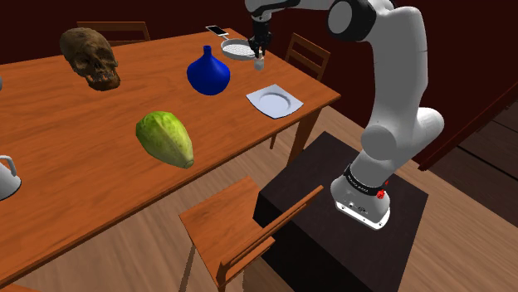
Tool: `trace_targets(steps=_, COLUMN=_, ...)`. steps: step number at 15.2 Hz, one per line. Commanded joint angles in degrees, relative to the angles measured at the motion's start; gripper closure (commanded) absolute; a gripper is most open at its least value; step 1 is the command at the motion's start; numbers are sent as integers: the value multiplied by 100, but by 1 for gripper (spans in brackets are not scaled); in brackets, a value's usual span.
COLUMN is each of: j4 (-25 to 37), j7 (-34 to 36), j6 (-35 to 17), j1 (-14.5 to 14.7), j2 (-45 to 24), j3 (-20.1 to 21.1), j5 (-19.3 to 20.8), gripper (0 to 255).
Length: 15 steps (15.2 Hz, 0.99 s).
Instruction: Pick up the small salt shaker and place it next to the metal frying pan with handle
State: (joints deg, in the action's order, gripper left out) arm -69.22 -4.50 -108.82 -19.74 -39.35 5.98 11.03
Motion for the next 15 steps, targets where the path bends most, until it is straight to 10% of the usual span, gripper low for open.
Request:
trace_targets(steps=1, j4=0, j7=0, j6=-1, j1=0, j2=0, j3=0, j5=0, gripper=255)
trace_targets(steps=2, j4=0, j7=0, j6=-1, j1=0, j2=0, j3=0, j5=0, gripper=0)
trace_targets(steps=15, j4=571, j7=-43, j6=662, j1=65, j2=92, j3=20, j5=-29, gripper=0)
